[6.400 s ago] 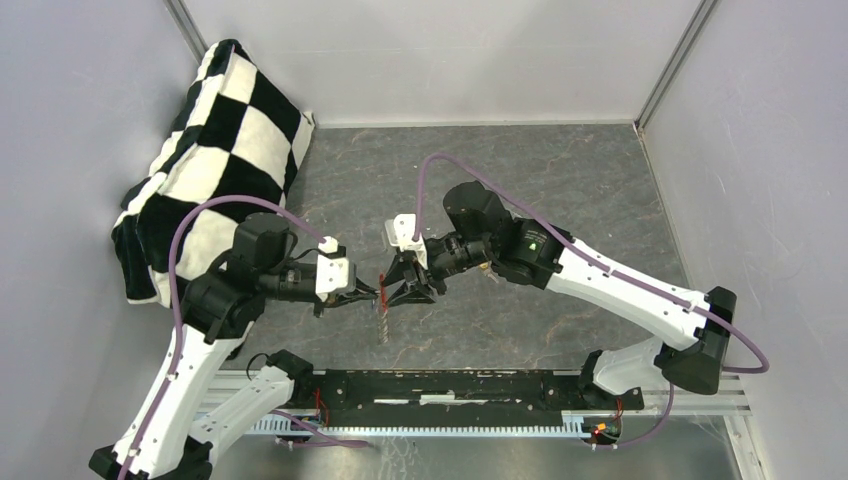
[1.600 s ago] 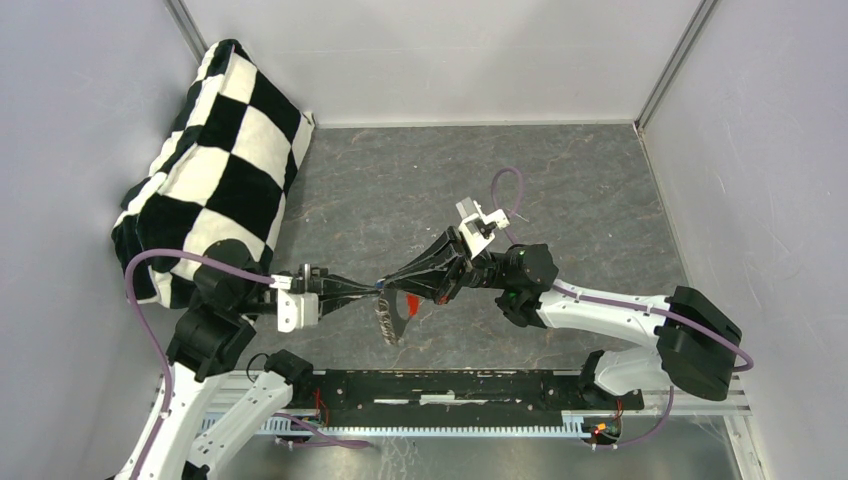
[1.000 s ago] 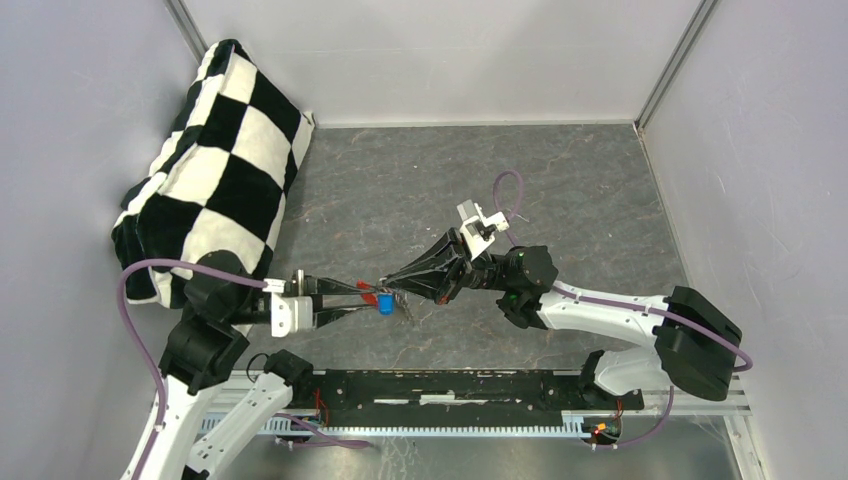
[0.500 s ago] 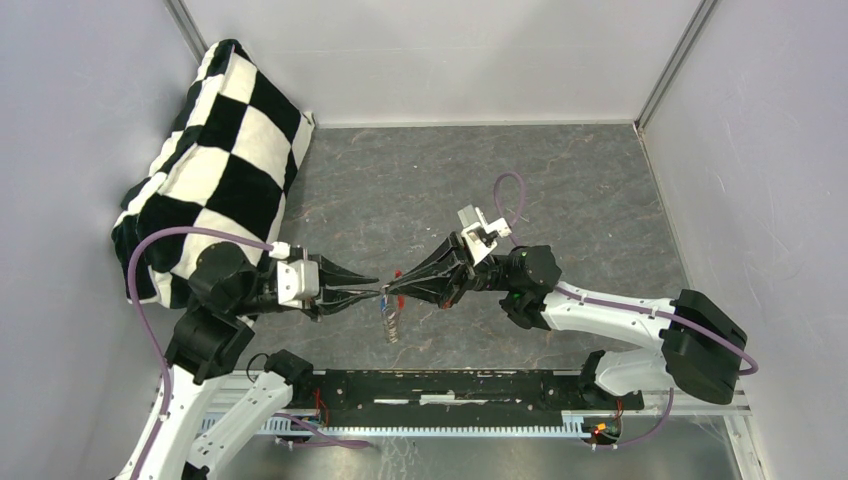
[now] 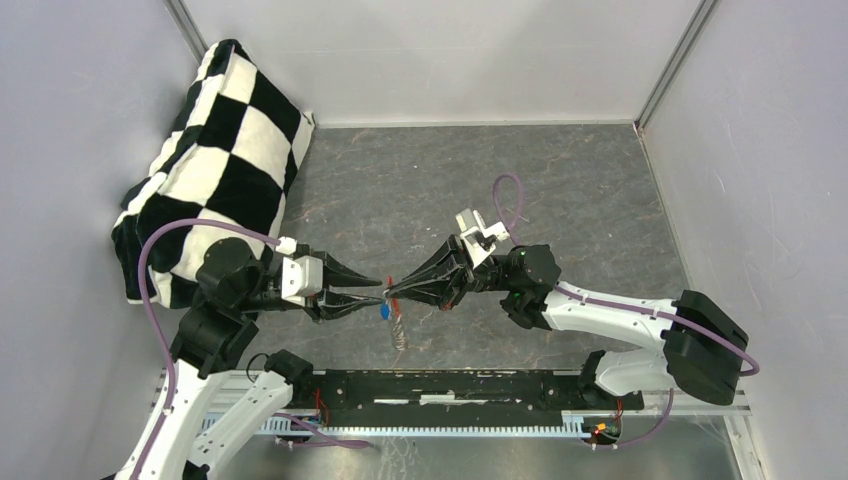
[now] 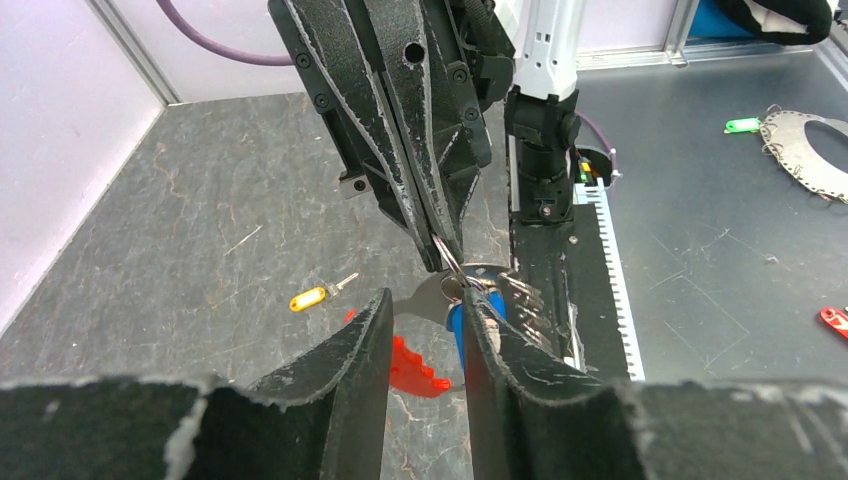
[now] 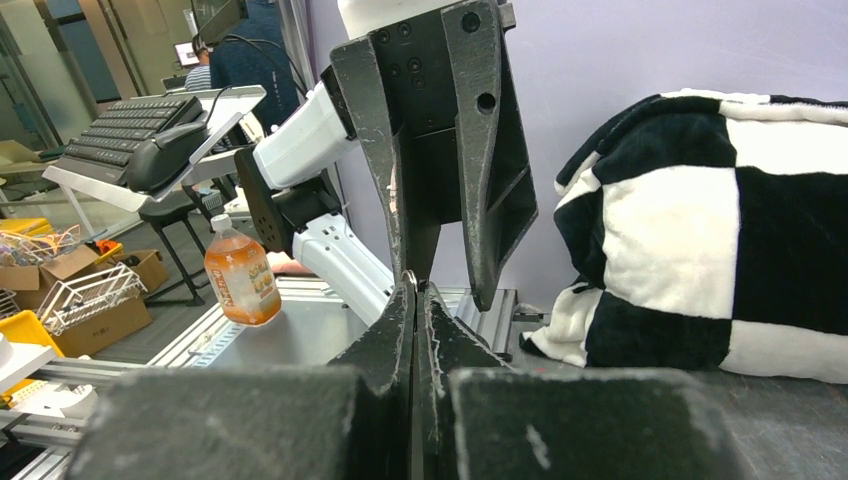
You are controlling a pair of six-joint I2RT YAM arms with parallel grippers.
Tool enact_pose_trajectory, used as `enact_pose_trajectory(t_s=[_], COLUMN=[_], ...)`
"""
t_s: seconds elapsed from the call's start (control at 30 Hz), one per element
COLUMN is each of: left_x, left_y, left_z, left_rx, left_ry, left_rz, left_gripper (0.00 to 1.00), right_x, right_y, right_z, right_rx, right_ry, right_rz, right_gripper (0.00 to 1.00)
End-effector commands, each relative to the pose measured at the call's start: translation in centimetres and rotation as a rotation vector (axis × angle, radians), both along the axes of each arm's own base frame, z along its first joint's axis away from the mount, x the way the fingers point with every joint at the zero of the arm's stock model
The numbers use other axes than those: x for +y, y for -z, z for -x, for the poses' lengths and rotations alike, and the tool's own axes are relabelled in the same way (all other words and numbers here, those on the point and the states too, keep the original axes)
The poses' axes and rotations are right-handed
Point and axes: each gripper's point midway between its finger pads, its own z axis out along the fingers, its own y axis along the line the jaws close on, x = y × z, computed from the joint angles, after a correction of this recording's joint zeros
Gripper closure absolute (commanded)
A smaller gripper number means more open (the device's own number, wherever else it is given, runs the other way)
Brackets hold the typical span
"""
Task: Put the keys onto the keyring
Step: Insert the key onto the keyring.
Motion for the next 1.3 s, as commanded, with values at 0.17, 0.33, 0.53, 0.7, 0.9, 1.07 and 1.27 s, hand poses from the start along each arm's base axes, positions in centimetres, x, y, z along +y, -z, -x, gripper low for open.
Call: enact_pose_trajectory(t_s=[0.17,0.33,0.53,0.7,0.9,1.07,1.27], left_x=[-0.26,-0.07,0.20,0.44,0.52,0.49,0.41], left_y=[-0.09,0.41,0.63,0.69,0.62,0.70,0.70], left_z=[0.75,1.33,1.30,1.01,0.90,0.83,1.08], left_rx=[0.014,-0.006,-0.040,-0.066,-0.078,-0.077,-0.068], left_ry=[0.055,0.079,0.067,0.043,0.034,0.034,0.051], left_rz=[0.005,-0.013,-0.030,-0.045,-0.047,-0.048,-0.045], left_gripper=[0.61,0.61,0.62,0.61,0.61,0.63,0.68], right_x=[-0.08,-0.17,-0.21,-0.32,-0.30,-0.29,-0.15], right_y=[-1.66,-1.60,-1.54,-1.48,-1.41,-1.44,-1.23], right_z=[0.13,0.12,0.13,0.15,0.13,0.04,-0.25], right_rx=[-0.045,-0.046,-0.051,-0.059,-0.059,-0.060,-0.069], right_ry=[0.024,0.027,0.029,0.035,0.036,0.042,0.064], right_rz=[-0.036,-0.033,-0.027,-0.020,-0.017,-0.016,0.000], right_gripper=[1.00,1.00,1.00,1.00,1.00,1.00,1.00])
